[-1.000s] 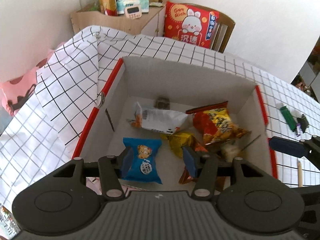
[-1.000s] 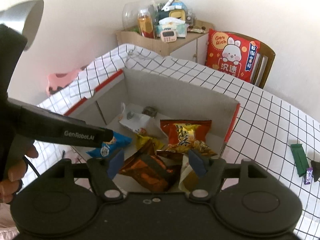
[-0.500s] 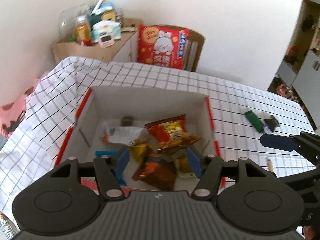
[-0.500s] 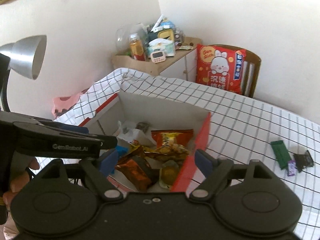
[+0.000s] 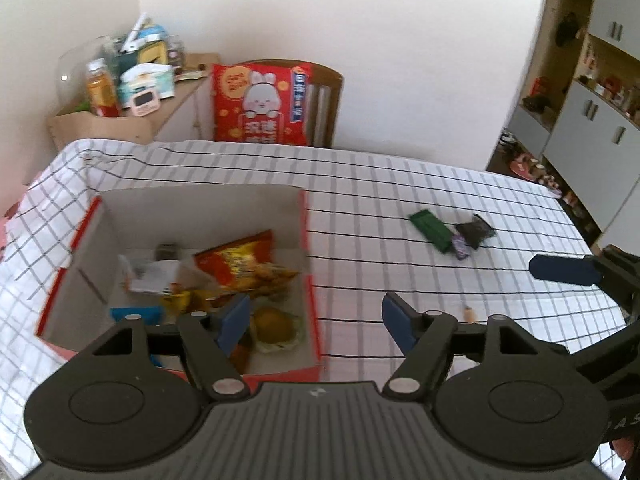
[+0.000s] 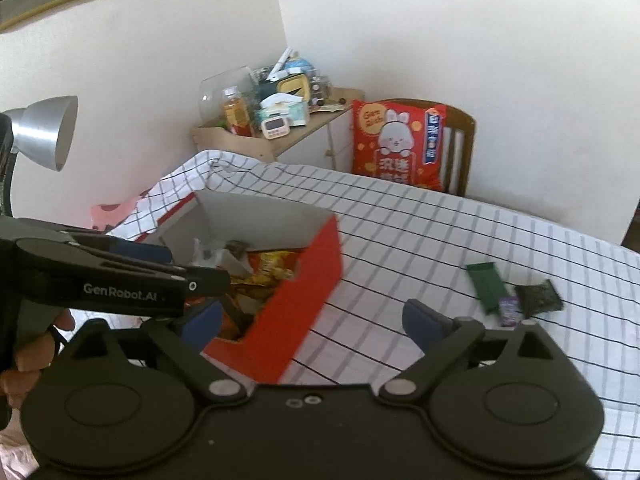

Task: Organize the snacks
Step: 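Move the left tool to the wooden stick while the right tool reaches the dark packet, then close the left gripper on the wooden stick while the right gripper grasps the dark packet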

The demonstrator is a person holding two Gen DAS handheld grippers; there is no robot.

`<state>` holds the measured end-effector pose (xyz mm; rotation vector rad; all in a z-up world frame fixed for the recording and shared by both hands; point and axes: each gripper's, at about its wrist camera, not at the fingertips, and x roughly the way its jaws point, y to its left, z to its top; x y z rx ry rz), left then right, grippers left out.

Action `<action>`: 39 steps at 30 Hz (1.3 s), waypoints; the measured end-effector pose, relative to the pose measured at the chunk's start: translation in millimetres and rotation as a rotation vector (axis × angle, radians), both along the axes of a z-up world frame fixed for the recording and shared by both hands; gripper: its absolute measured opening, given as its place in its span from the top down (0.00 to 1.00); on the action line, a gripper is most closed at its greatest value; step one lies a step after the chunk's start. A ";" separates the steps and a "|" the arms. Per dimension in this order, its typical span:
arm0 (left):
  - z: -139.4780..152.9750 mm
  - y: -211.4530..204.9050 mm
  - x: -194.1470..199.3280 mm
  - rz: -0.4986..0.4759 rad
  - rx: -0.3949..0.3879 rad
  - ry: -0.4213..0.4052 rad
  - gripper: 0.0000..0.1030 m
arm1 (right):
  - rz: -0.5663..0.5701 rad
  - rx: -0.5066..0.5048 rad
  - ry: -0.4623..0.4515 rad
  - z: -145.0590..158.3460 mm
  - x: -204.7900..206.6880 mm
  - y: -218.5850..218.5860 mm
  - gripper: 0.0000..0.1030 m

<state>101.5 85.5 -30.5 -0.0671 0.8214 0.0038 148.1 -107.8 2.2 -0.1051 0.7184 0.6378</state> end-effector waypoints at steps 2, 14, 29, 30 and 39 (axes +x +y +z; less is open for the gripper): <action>-4.5 -13.7 1.4 -0.016 -0.006 0.004 0.29 | -0.010 -0.003 -0.009 -0.9 -1.5 -13.9 0.01; -30.9 -91.5 28.5 -0.056 -0.017 0.087 0.29 | -0.186 -0.028 0.005 -8.7 28.7 -113.4 0.01; -87.2 -166.5 85.1 -0.032 -0.009 0.327 0.29 | -0.286 -0.040 0.092 -48.1 105.7 -169.1 0.02; -91.2 -169.0 88.6 -0.026 -0.011 0.342 0.29 | -0.292 -0.039 0.105 -51.6 113.8 -170.1 0.03; -126.7 -180.0 120.0 0.020 -0.032 0.458 0.29 | -0.349 -0.050 0.189 -80.7 169.7 -173.7 0.05</action>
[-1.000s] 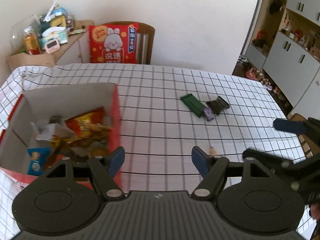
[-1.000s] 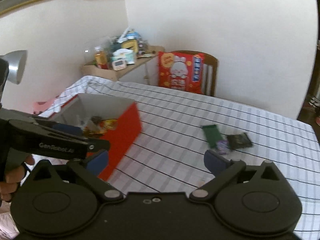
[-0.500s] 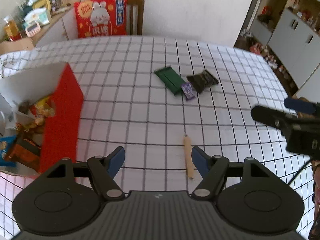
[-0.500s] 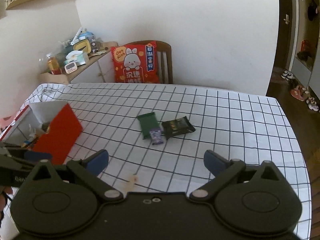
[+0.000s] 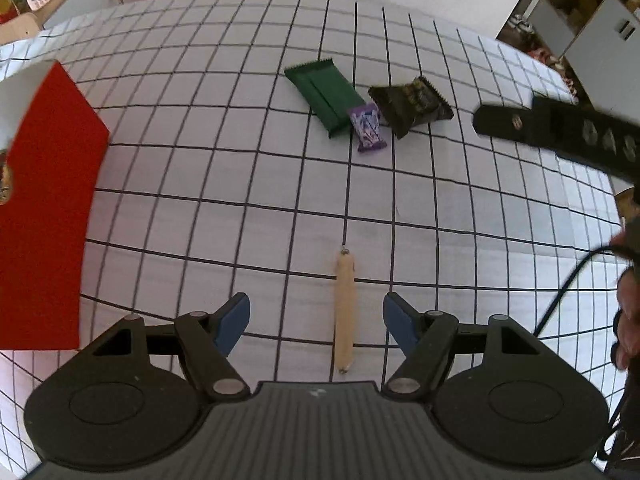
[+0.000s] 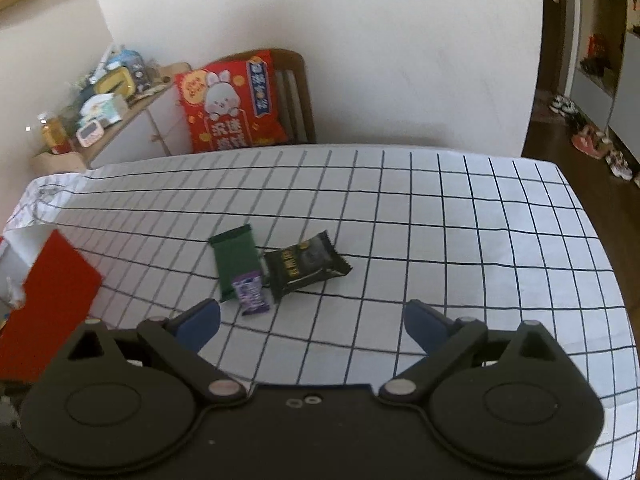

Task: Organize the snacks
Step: 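Close the left gripper on the wooden stick while the right gripper grasps the dark packet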

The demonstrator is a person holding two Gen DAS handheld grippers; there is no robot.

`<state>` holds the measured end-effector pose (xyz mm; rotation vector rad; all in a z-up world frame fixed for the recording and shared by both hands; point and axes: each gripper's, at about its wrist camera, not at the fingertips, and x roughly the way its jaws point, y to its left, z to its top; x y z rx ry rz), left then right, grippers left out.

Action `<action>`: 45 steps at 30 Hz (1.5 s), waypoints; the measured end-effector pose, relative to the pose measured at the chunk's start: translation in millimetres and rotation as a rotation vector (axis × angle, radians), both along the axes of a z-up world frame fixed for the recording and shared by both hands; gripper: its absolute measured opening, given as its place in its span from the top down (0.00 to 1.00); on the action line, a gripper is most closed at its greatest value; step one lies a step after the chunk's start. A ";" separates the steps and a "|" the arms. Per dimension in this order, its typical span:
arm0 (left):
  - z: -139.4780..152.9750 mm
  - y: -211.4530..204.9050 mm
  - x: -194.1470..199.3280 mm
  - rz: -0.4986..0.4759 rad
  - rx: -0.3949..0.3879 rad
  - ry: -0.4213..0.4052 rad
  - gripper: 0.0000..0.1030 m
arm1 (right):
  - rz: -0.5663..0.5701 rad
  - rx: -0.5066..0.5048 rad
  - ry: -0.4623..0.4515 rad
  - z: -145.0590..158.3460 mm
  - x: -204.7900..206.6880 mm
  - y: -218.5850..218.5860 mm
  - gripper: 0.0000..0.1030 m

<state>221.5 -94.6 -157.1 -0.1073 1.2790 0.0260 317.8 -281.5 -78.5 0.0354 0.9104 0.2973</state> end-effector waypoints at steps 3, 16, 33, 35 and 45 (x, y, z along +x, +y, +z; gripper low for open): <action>-10.9 -3.9 8.5 -0.003 0.006 0.029 0.29 | -0.013 0.003 0.024 -11.1 16.6 -1.0 0.06; -27.2 -8.8 23.4 0.039 -0.033 0.080 0.40 | 0.006 -0.047 0.052 -39.7 66.3 16.4 0.12; -31.3 -17.1 14.2 0.049 -0.031 0.045 0.84 | 0.081 -0.057 0.044 -56.0 78.4 27.4 0.23; -30.7 -18.0 11.6 0.043 -0.016 0.035 0.89 | 0.089 -0.047 0.046 -56.3 78.6 28.9 0.28; -27.6 -17.2 10.0 0.049 -0.003 0.021 0.90 | 0.091 -0.005 0.030 -49.0 71.6 20.6 0.87</action>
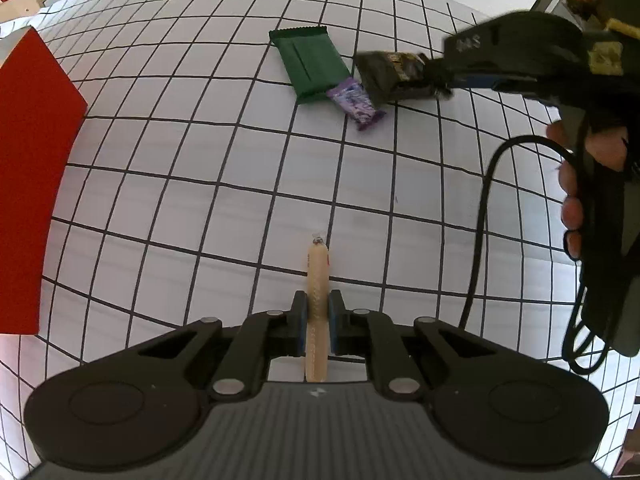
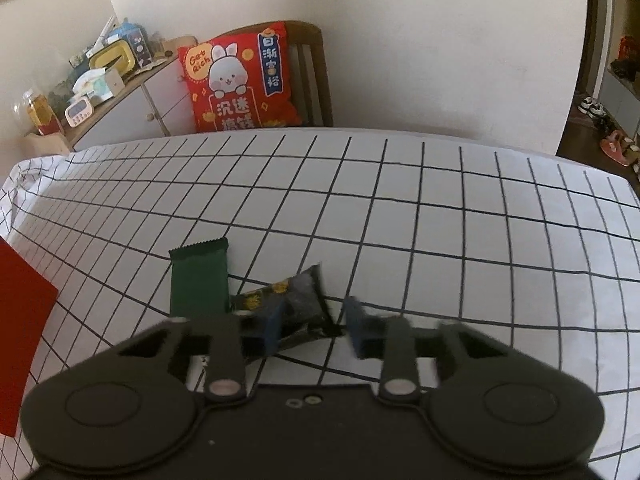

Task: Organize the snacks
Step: 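Close the left gripper on the wooden stick while the right gripper grasps the dark packet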

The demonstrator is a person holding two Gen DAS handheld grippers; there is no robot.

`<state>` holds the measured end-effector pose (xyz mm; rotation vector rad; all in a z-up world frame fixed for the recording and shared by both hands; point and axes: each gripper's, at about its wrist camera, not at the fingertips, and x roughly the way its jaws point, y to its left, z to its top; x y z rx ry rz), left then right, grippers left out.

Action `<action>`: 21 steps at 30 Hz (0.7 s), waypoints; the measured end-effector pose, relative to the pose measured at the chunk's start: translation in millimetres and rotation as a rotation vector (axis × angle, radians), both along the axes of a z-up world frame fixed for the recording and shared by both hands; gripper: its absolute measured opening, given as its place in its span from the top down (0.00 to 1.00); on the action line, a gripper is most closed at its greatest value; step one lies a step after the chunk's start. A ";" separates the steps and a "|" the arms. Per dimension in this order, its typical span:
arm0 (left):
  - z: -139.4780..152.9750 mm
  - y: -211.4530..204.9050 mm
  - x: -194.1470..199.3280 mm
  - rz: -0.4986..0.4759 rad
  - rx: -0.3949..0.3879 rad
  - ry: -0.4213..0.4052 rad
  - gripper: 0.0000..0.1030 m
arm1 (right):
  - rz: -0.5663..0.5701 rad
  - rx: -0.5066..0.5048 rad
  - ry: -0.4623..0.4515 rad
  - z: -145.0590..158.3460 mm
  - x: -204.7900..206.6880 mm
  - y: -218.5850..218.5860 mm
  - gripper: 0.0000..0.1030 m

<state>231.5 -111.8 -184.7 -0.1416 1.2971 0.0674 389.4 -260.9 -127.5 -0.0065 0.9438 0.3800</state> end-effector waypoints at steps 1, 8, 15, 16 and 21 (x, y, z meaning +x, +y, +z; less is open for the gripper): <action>0.9 0.2 -0.8 0.001 0.000 0.000 0.90 | 0.004 0.002 0.008 -0.6 -0.4 -1.4 0.93; 16.9 1.5 -10.5 0.003 -0.026 -0.026 0.90 | -0.022 0.052 -0.008 9.0 -5.5 -12.9 0.73; 23.4 1.1 -8.1 0.030 -0.045 -0.037 0.90 | -0.079 0.088 0.015 6.4 2.8 -6.7 0.26; 24.0 1.1 -8.3 0.031 -0.044 -0.038 0.90 | -0.071 0.083 0.022 4.2 4.3 -2.7 0.25; 23.1 2.6 -9.2 0.044 -0.046 -0.032 0.90 | -0.035 0.020 0.023 -8.5 7.5 18.3 0.23</action>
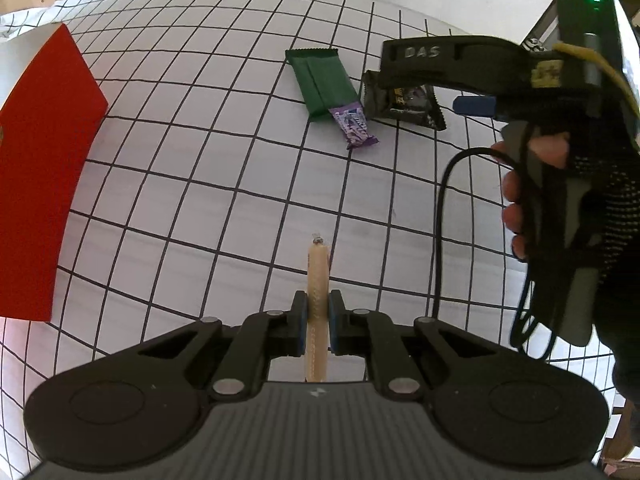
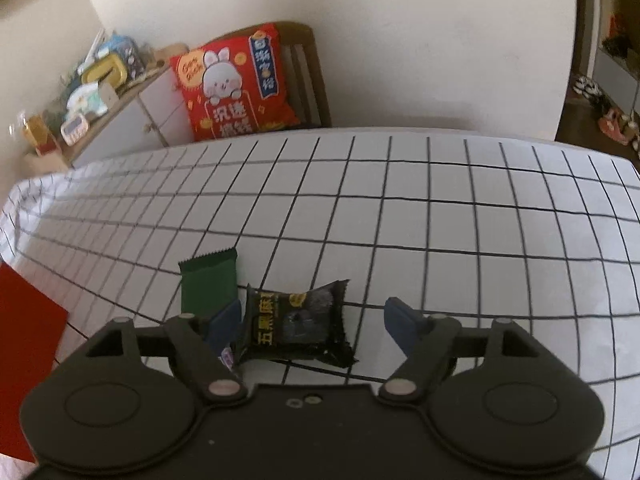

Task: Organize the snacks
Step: 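Close the left gripper on the wooden stick while the right gripper grasps the dark packet, then carry the wooden stick and dark packet over the red box with both tools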

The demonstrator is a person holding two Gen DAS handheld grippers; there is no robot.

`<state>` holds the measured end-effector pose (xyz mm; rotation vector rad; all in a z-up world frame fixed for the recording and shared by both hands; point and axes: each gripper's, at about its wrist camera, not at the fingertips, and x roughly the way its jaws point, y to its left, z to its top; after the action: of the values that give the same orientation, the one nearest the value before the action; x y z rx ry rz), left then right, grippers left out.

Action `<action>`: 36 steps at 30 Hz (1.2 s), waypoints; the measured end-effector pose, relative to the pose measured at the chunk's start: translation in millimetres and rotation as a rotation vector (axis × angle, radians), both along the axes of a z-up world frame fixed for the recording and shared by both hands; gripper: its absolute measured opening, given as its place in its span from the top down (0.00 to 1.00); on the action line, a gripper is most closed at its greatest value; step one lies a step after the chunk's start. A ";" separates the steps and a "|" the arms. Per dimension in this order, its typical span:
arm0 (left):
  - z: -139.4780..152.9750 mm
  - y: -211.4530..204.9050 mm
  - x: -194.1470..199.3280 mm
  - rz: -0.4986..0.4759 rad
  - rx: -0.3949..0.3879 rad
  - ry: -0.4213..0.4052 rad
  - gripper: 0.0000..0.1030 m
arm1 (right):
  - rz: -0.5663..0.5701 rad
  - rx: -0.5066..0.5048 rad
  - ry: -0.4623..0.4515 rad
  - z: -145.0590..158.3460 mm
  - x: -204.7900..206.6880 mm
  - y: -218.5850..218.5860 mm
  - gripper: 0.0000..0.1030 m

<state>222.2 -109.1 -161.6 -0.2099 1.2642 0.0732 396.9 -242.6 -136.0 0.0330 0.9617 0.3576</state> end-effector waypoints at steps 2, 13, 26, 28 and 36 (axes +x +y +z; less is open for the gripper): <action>-1.3 1.7 0.1 0.008 -0.001 0.003 0.90 | 0.005 -0.001 0.011 -4.4 1.0 4.7 0.23; -6.7 3.6 -0.1 0.023 -0.002 0.009 0.90 | 0.011 -0.010 0.003 -11.1 -1.7 7.7 0.49; 8.9 9.9 -18.5 0.013 -0.019 -0.030 0.90 | 0.011 0.025 -0.006 18.4 -44.2 -16.1 0.52; 12.6 11.9 -24.6 0.011 -0.015 -0.040 0.90 | 0.018 0.031 -0.012 25.3 -54.6 -18.0 0.52; 35.3 30.4 -53.5 -0.001 -0.004 -0.087 0.90 | 0.068 0.070 -0.029 57.1 -100.2 -11.7 0.52</action>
<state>168.8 -78.7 -126.3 -0.2136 1.1784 0.0597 296.6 -254.2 -78.9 0.0590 0.9224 0.4538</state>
